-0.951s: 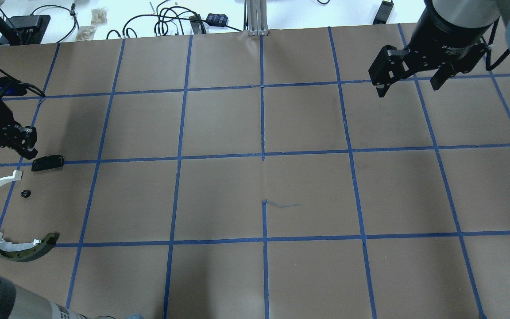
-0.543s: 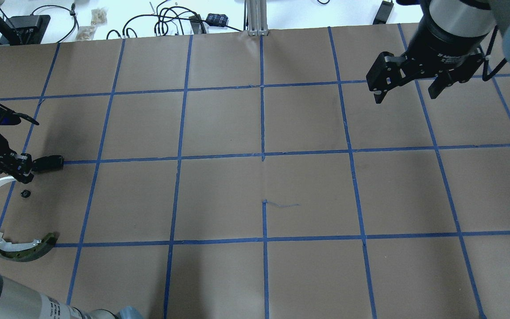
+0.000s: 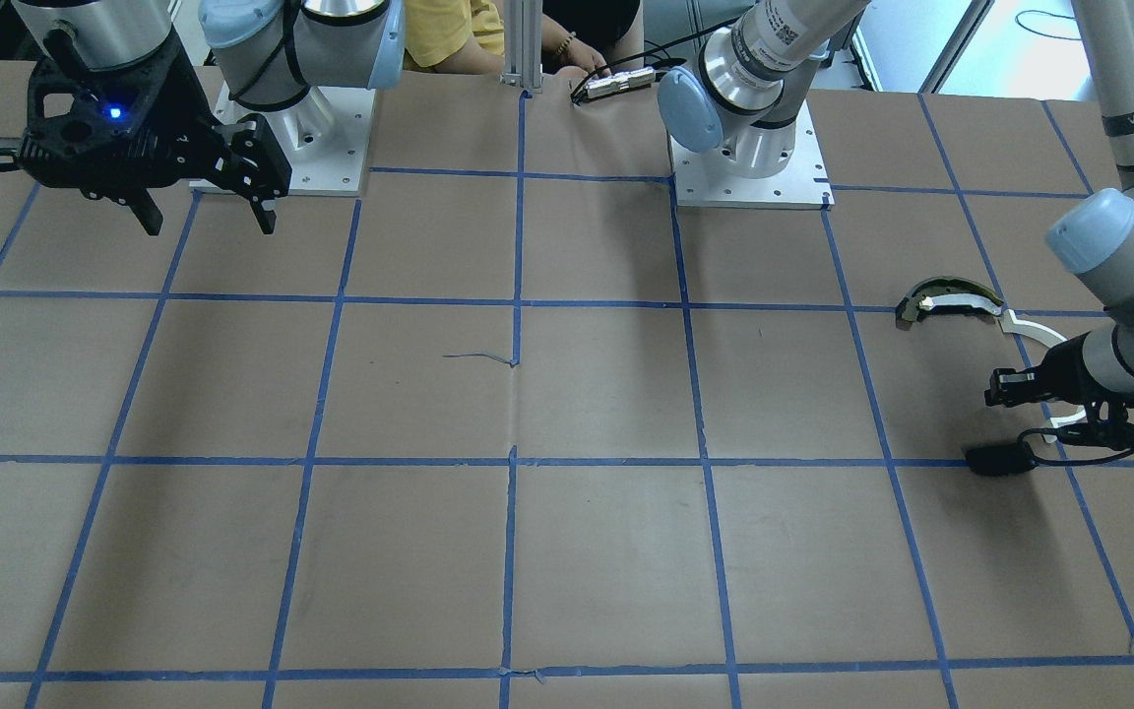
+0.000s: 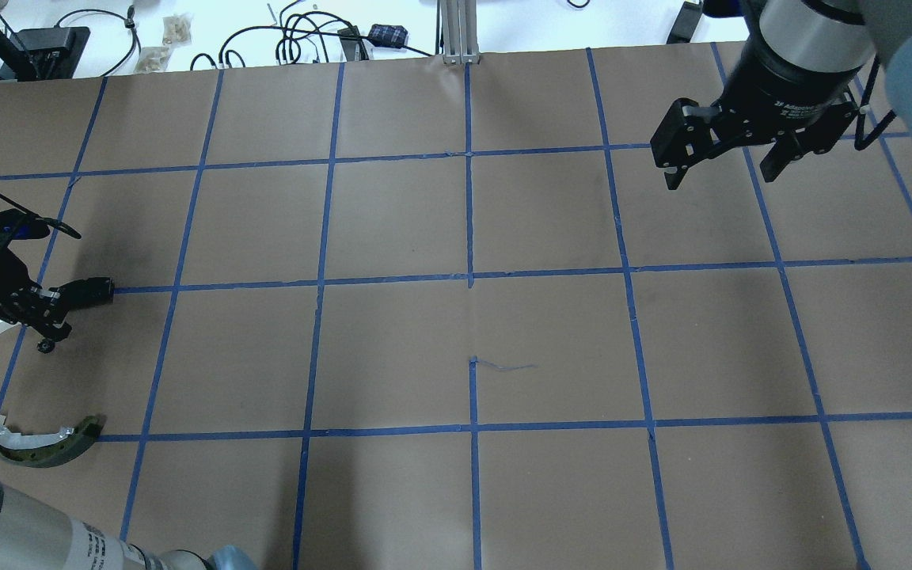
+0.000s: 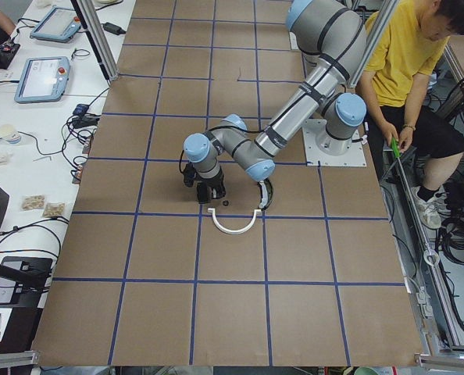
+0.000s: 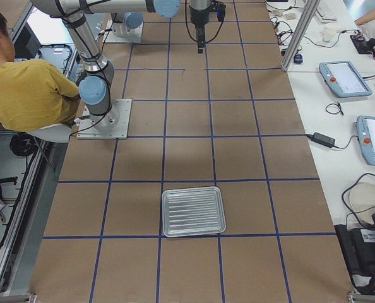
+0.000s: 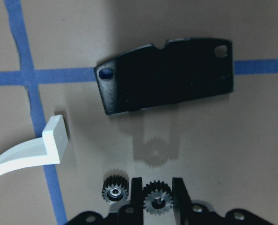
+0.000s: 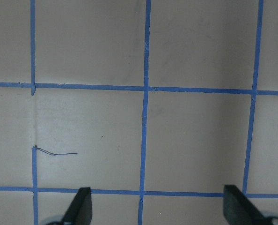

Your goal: Place bearing gear from tray to pile

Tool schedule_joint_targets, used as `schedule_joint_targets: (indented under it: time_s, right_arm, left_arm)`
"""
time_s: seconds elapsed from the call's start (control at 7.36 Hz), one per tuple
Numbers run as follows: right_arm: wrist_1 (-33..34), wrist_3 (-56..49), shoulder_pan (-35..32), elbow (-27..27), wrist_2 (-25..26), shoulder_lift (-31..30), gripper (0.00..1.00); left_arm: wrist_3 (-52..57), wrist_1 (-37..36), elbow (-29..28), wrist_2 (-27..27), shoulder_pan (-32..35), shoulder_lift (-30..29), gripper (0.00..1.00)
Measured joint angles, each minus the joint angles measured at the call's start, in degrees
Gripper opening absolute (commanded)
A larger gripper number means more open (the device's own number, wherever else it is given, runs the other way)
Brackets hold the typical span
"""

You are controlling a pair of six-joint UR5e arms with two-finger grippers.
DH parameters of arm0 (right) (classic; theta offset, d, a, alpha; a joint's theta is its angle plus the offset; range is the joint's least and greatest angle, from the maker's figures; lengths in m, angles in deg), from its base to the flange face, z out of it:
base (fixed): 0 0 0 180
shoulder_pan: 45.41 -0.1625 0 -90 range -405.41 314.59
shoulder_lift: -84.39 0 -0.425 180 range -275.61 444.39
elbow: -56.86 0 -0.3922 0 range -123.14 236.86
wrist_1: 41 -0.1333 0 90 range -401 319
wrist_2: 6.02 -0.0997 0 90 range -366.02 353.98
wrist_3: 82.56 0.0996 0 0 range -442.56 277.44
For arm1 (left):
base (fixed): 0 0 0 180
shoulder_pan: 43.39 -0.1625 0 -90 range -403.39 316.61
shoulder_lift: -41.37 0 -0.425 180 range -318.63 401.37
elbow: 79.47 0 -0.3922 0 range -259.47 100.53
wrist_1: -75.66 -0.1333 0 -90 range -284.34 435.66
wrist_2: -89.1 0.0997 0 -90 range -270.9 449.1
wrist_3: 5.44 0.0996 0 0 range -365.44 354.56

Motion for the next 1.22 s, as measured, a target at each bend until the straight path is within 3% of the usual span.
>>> schedule_joint_targets:
  time_s: [0.14, 0.27, 0.41, 0.54, 1.22]
  right_arm:
    - [0.1, 0.0, 0.0, 0.0, 0.0, 0.0, 1.0]
    - [0.2, 0.0, 0.0, 0.0, 0.0, 0.0, 1.0]
    - [0.2, 0.0, 0.0, 0.0, 0.0, 0.0, 1.0]
    - [0.2, 0.0, 0.0, -0.1, 0.0, 0.0, 1.0]
    - [0.3, 0.0, 0.0, -0.2, 0.0, 0.1, 1.0]
  left_arm:
    - [0.0, 0.0, 0.0, 0.2, -0.7, -0.1, 0.06]
    - [-0.1, 0.0, 0.1, 0.5, -1.2, -0.2, 0.26]
    - [-0.2, 0.0, 0.1, 0.7, -1.4, -0.2, 0.87]
    - [-0.2, 0.0, 0.1, 0.7, -1.5, -0.2, 1.0]
    - [-0.5, 1.4, -0.1, 0.9, -1.1, 0.6, 1.0]
